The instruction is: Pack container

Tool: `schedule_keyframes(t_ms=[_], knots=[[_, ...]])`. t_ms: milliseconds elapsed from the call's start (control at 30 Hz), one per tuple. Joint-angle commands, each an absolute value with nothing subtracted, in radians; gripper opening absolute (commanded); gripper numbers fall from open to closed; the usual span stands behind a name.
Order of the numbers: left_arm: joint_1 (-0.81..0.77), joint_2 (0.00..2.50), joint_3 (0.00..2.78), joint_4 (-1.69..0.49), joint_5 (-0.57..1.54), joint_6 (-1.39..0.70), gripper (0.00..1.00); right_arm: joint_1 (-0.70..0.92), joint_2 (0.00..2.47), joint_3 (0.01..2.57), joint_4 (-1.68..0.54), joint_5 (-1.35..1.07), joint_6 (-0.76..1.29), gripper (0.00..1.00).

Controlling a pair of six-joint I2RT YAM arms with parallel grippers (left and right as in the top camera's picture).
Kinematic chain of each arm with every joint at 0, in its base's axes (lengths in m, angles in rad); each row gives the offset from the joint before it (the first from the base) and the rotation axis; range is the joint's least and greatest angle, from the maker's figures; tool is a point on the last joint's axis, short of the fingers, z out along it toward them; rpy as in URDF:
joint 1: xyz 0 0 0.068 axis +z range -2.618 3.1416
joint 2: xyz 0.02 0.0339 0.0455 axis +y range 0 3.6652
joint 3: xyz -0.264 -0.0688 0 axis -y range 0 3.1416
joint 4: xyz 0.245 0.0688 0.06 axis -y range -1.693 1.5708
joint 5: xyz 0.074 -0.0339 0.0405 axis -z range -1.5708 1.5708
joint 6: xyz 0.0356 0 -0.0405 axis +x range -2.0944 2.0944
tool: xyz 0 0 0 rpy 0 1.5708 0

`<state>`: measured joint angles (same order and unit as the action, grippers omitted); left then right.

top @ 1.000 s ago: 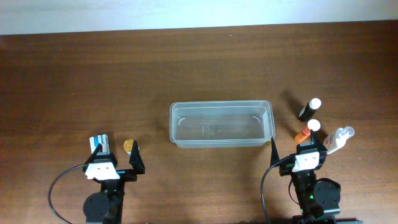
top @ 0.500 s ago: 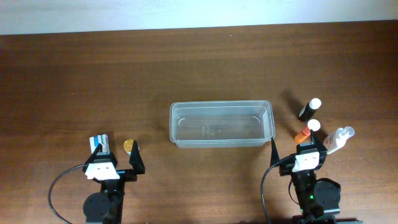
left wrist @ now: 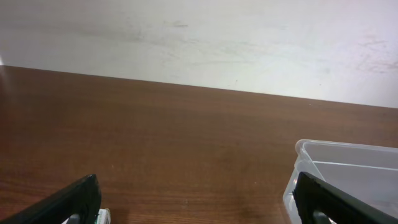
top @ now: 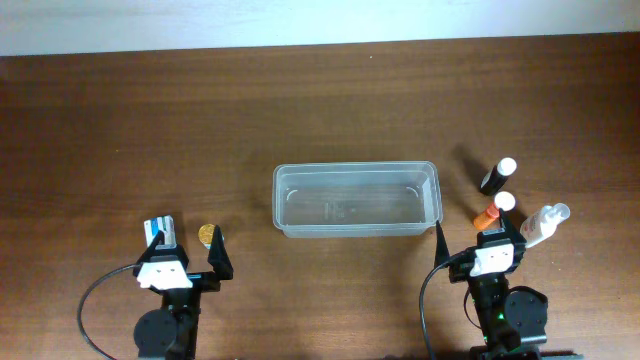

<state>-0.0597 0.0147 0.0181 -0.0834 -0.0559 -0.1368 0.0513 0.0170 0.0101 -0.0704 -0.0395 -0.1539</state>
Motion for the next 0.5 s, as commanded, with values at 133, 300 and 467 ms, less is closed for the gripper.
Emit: schedule_keyframes(t_ms=[133,300,467], knots=[[-0.056,0.005,0.009,-0.08,-0.041,-0.142,0.99,0.052,0.015,0.006,-0.075,-0.044,0.02,0.98],[-0.056,0.046,0.014,-0.083,-0.029,-0.142,0.99,0.052,0.015,0.011,-0.091,0.013,0.021,0.98],[-0.056,0.113,0.131,-0.146,0.014,-0.142,0.99,0.05,0.056,0.13,-0.204,0.017,0.069,0.98]])
